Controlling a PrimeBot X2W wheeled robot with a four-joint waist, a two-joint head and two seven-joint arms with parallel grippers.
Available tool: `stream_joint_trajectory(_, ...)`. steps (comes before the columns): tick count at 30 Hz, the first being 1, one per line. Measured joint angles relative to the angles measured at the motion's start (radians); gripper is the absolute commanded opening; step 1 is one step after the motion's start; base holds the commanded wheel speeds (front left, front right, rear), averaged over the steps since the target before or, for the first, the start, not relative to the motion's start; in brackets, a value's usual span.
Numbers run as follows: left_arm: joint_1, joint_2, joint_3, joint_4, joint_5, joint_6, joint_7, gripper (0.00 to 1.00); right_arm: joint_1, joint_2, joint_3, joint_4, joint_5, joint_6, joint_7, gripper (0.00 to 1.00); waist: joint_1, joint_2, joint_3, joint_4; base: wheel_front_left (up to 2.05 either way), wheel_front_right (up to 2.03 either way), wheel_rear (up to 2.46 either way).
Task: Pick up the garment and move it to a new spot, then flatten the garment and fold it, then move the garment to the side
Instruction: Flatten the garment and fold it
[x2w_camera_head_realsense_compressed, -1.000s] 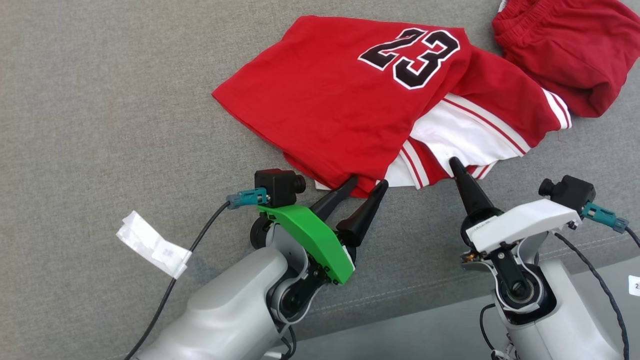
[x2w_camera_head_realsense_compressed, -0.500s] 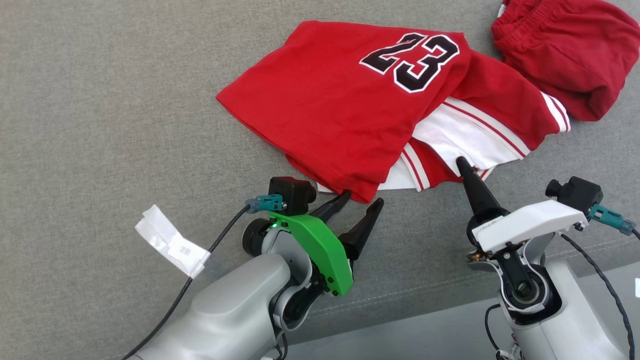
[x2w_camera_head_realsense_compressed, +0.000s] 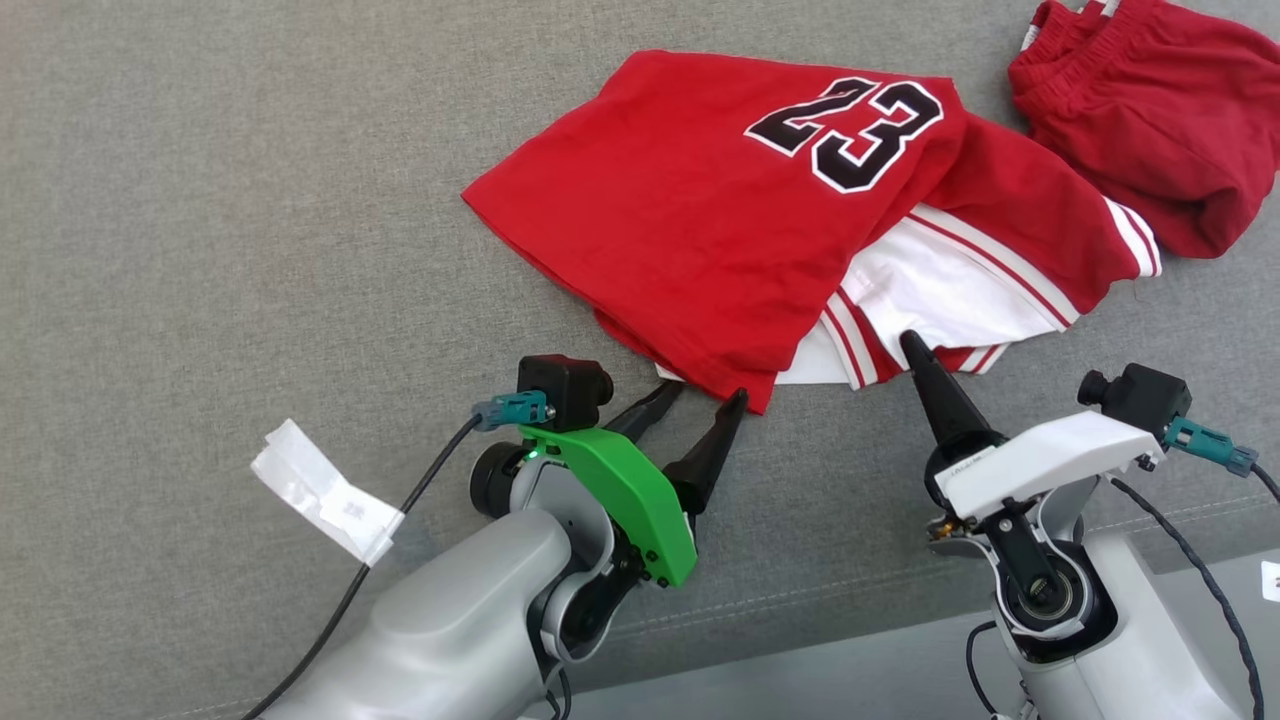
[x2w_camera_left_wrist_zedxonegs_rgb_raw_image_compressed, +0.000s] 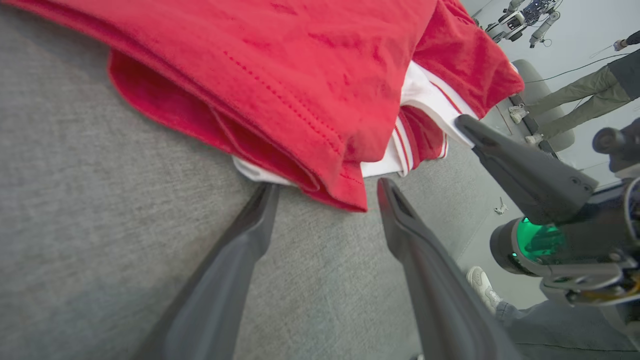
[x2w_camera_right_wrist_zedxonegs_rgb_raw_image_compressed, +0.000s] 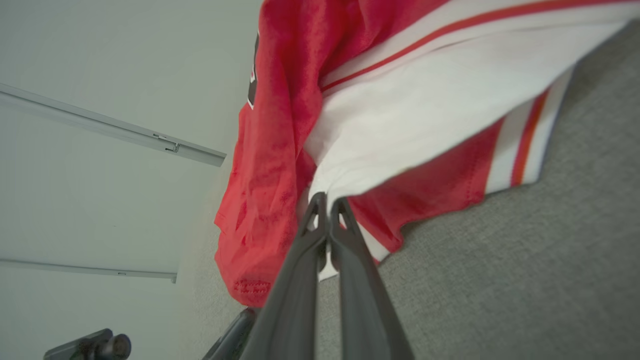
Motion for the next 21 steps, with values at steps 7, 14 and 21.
stream_joint_trajectory(7,0.0,-0.002,-0.003,-0.039,-0.01,0.0,-0.001,1.0,0.0,0.001,0.005,0.0,0.0,-0.001,0.007,0.0,0.0,0.0,0.003,-0.022,0.0,0.0,0.0)
stream_joint_trajectory(14,0.0,-0.005,-0.009,-0.049,-0.01,0.0,-0.001,1.0,0.0,0.002,0.0,0.0,0.0,-0.002,0.007,0.0,0.0,0.0,0.009,-0.035,0.0,0.0,0.0)
stream_joint_trajectory(21,-0.004,-0.007,-0.004,-0.049,-0.01,0.007,-0.001,0.64,0.0,0.002,0.002,-0.001,0.0,-0.002,0.007,0.0,0.0,0.0,0.014,-0.042,0.0,0.0,0.0)
